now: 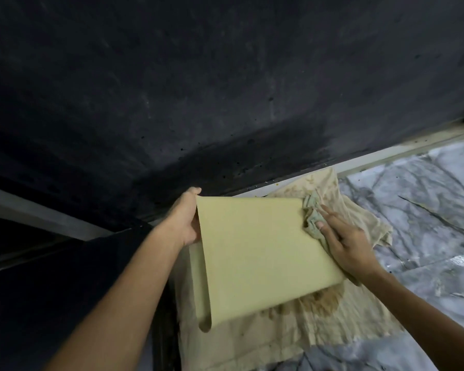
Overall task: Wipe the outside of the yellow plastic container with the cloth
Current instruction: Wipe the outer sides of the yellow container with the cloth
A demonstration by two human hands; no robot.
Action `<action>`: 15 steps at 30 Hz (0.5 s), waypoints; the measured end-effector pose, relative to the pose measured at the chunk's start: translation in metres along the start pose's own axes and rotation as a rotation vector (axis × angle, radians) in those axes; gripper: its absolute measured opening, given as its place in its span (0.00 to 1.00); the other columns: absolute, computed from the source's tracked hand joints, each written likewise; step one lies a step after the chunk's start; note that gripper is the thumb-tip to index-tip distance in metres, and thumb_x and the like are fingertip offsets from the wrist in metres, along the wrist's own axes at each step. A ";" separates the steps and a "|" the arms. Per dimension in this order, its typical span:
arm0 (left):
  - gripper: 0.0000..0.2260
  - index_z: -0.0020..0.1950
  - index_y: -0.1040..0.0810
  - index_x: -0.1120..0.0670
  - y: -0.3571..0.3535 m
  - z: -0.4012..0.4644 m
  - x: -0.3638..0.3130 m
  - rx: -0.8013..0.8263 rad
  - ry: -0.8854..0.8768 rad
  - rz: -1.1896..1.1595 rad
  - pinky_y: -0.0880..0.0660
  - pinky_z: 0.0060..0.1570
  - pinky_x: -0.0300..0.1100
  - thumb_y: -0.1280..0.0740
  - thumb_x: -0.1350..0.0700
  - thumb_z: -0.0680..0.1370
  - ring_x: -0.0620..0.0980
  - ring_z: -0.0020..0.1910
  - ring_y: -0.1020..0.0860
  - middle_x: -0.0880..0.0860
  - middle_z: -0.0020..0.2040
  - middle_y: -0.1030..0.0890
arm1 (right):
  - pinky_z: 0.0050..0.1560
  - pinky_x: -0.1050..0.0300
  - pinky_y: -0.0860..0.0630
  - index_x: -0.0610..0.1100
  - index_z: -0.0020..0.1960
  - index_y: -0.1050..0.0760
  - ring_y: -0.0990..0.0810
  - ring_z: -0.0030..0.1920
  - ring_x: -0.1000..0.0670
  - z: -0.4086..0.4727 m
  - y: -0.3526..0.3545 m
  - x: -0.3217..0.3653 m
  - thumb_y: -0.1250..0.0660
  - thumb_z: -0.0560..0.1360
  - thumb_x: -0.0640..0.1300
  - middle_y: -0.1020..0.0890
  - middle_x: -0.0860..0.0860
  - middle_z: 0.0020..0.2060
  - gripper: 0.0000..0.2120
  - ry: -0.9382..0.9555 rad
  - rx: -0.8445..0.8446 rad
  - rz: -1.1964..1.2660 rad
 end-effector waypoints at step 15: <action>0.19 0.54 0.14 0.49 0.006 -0.079 0.040 -0.179 -0.202 0.075 0.18 0.54 0.58 0.33 0.41 0.70 0.60 0.56 0.15 0.58 0.59 0.13 | 0.34 0.72 0.31 0.55 0.43 0.26 0.22 0.35 0.61 -0.065 0.084 0.065 0.41 0.82 0.49 0.20 0.62 0.36 0.11 -0.021 -0.305 0.227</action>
Point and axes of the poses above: each hand's wrist, its own z-axis towards the middle knuckle, its own y-axis out of the back of the hand, x = y × z, the point moved 8 cm from there along z, towards the middle knuckle
